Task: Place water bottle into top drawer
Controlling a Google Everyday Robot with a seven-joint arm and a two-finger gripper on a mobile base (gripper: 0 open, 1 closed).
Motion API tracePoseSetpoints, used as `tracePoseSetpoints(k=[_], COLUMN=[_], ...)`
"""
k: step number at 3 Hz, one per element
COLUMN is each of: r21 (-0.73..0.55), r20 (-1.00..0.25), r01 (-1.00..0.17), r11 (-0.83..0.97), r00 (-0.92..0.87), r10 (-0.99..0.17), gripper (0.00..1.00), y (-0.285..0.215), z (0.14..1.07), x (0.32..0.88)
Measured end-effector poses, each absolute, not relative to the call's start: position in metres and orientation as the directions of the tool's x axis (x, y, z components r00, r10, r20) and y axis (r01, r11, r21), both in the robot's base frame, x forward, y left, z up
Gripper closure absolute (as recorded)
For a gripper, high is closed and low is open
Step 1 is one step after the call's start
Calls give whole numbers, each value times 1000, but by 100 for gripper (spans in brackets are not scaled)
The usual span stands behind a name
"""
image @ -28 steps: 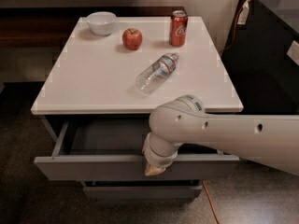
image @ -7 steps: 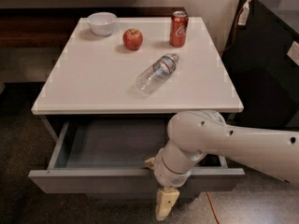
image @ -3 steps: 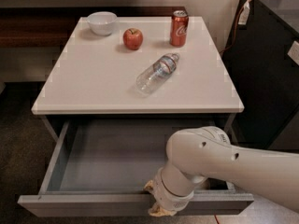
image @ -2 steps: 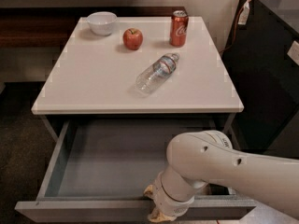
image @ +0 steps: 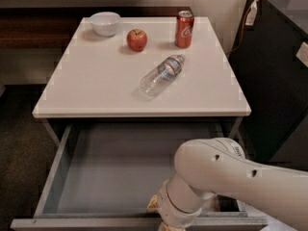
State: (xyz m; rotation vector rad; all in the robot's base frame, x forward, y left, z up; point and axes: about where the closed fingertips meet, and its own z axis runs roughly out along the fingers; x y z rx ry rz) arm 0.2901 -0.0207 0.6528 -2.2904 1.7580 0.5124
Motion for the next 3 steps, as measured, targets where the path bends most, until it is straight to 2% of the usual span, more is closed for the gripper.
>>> tracePoseSetpoints(k=[1, 3], r21=[26, -20], r20=[-406, -415], r01=[-963, -965], r11=[-269, -260], r00=[236, 245], r10=[-883, -876], gripper=[0, 0], y=[-21, -22], z=[661, 680], x=[288, 300])
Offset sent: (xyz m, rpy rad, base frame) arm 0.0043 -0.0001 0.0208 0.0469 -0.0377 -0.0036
